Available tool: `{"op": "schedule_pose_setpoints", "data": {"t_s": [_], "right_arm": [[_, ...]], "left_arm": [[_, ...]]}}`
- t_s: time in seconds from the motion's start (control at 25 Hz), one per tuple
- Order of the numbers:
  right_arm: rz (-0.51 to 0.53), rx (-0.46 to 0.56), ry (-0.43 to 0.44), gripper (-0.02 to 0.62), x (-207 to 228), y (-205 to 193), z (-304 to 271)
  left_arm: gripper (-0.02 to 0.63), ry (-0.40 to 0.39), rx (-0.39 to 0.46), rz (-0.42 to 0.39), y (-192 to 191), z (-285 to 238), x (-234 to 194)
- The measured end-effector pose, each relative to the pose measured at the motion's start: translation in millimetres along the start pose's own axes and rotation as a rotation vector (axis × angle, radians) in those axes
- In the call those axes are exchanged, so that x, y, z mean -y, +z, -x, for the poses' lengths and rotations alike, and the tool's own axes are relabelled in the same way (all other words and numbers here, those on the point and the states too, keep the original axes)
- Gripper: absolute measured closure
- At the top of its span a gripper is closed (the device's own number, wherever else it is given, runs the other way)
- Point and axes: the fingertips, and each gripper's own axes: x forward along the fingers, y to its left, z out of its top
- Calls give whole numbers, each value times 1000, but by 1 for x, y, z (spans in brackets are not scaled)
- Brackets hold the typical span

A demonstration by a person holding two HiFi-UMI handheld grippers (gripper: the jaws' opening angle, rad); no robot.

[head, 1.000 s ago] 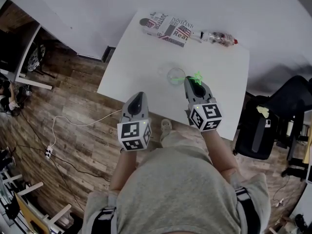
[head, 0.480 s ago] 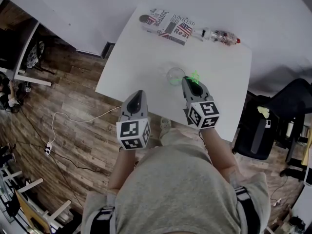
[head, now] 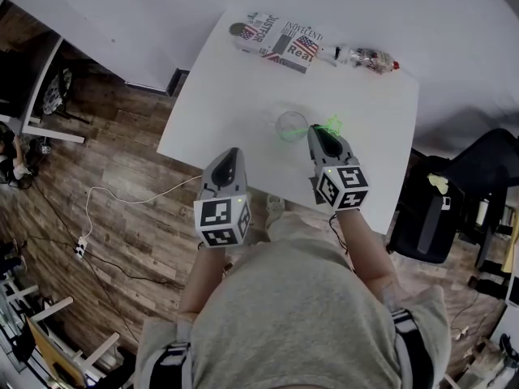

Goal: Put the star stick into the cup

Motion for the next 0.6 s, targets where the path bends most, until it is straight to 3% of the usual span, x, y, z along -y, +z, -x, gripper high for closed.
{"op": "schedule_pose_setpoints", "data": {"t_s": [0.6], "right_arm": [[-2,-14,-50,546,21,-8,2]], "left_arm": [[598,-12,2,-8,0,3,4]]}}
